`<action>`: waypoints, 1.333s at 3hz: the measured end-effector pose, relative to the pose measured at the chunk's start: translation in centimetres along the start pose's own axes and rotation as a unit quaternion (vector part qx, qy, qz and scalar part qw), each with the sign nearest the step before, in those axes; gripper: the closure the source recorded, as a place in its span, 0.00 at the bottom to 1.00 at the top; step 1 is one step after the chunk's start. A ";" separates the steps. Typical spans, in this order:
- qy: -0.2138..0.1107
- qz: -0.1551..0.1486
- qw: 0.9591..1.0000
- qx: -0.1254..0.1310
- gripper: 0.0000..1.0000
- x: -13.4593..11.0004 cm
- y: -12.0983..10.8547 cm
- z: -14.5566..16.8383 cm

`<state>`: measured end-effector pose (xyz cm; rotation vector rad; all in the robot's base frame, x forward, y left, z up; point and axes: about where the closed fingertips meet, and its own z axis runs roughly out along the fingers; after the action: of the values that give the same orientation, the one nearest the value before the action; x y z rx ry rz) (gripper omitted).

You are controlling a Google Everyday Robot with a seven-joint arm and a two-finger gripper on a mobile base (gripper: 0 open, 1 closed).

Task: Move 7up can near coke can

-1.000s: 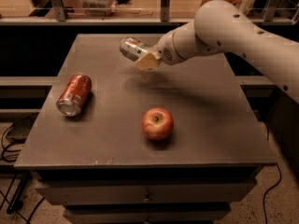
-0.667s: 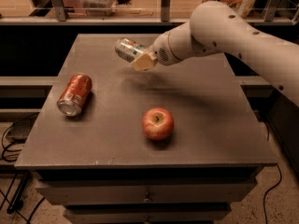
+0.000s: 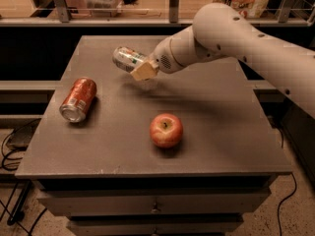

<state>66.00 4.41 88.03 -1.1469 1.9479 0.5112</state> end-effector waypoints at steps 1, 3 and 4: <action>0.015 -0.016 0.999 -0.046 0.75 0.4 3.8 1.2; 0.044 -0.019 0.998 -0.047 0.28 2.4 5.8 1.6; 0.050 -0.011 0.998 -0.040 0.06 3.4 5.8 1.6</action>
Offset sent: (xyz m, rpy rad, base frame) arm -0.0650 0.0400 -0.0243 -0.0888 0.0531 0.1540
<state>60.81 6.61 84.10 -1.2648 2.0144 0.5330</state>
